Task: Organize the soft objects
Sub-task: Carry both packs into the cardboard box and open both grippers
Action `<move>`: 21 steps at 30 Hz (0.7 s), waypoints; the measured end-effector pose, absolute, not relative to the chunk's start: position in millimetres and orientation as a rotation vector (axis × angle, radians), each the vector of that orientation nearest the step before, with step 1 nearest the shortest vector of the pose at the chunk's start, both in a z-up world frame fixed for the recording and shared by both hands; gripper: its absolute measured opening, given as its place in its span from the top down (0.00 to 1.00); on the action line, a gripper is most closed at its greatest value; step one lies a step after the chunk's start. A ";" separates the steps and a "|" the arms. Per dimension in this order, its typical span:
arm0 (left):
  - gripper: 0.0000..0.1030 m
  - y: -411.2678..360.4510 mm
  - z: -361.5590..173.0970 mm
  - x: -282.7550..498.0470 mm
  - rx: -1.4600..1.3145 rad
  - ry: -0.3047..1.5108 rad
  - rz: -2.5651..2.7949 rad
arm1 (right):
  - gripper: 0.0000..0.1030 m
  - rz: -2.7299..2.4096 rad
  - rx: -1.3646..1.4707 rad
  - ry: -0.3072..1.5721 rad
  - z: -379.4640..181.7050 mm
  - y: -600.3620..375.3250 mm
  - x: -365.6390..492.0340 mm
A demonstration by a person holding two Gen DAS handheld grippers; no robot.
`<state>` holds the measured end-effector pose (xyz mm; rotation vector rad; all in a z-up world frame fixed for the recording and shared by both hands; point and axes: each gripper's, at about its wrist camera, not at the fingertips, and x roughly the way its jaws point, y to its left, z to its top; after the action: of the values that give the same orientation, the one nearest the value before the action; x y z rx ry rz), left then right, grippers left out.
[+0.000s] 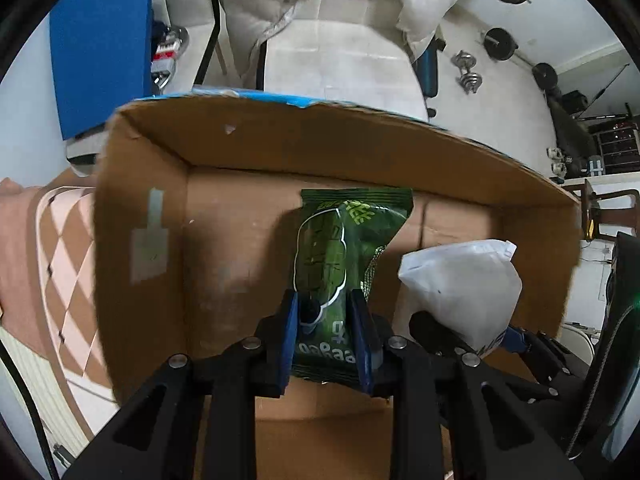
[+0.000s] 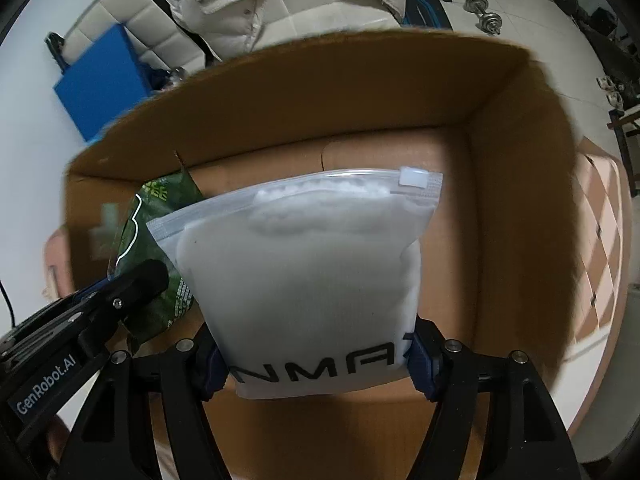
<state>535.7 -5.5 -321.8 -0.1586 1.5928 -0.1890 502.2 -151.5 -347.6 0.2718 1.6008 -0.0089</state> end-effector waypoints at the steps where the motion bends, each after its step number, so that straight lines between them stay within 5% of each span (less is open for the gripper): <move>1: 0.78 -7.5 -326.6 537.9 -0.153 1.600 -0.194 | 0.29 -0.012 0.268 1.607 -354.6 -151.1 506.3; 9: 0.77 -16.9 -343.9 540.5 -0.114 1.647 -0.175 | 0.24 -0.002 0.168 1.652 -378.7 -146.0 517.9; 12: 0.62 -17.1 -339.5 539.9 -0.109 1.652 -0.180 | 0.18 0.004 0.142 1.660 -376.6 -148.4 515.6; 14: 0.49 -16.0 -333.0 538.0 -0.089 1.637 -0.182 | 0.05 0.002 0.119 1.650 -376.2 -140.9 524.3; 16: 0.27 -15.0 -318.8 532.1 -0.061 1.604 -0.170 | 0.02 0.015 0.099 1.640 -364.3 -140.7 520.6; 21: 0.07 -7.3 -281.9 512.8 -0.034 1.521 -0.125 | 0.00 0.000 0.028 1.623 -333.1 -145.5 500.4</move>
<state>512.8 -7.3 -281.9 -0.0337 1.5207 -0.1251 500.4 -145.5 -333.1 0.0283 1.6233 0.0003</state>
